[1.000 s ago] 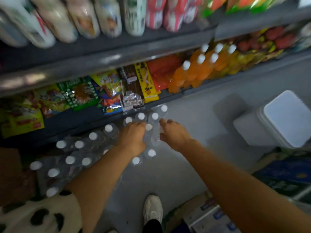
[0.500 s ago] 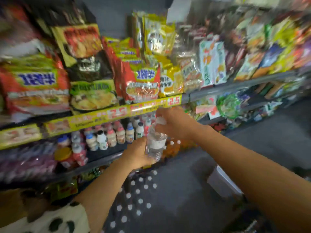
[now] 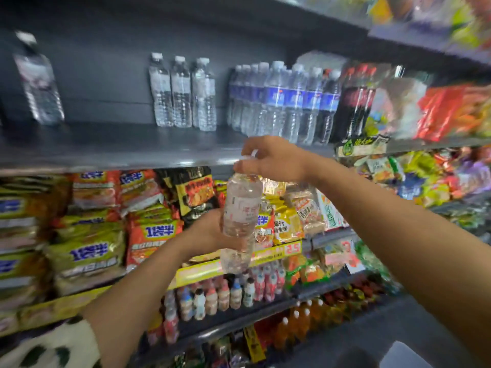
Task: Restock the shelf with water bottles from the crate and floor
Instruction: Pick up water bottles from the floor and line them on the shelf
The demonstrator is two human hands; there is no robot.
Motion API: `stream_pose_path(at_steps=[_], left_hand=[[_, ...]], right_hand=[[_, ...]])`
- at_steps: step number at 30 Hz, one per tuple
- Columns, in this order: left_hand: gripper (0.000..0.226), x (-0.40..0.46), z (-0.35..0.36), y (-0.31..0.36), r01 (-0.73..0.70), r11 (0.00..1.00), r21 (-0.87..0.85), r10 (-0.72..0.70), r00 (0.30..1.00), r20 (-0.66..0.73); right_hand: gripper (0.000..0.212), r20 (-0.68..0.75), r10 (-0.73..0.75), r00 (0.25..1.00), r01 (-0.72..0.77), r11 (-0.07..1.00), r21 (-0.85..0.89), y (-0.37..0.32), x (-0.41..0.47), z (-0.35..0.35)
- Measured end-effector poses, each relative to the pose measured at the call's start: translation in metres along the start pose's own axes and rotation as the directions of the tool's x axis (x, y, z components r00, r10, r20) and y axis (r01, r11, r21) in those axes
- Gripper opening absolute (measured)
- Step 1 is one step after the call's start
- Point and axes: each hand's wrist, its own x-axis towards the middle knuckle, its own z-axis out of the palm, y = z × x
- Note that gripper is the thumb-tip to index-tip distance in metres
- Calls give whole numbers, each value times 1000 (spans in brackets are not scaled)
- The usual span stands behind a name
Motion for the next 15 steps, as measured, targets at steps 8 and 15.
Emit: stream_pose_path(at_steps=[8, 15], left_hand=[[41, 2, -67, 55, -7, 1000, 3, 7, 999, 39], [50, 49, -115, 94, -58, 994, 89, 74, 978, -195]], right_hand=[[29, -126, -238, 963, 242, 970, 12, -34, 54, -42], [37, -277, -319, 906, 335, 942, 12, -29, 138, -89]])
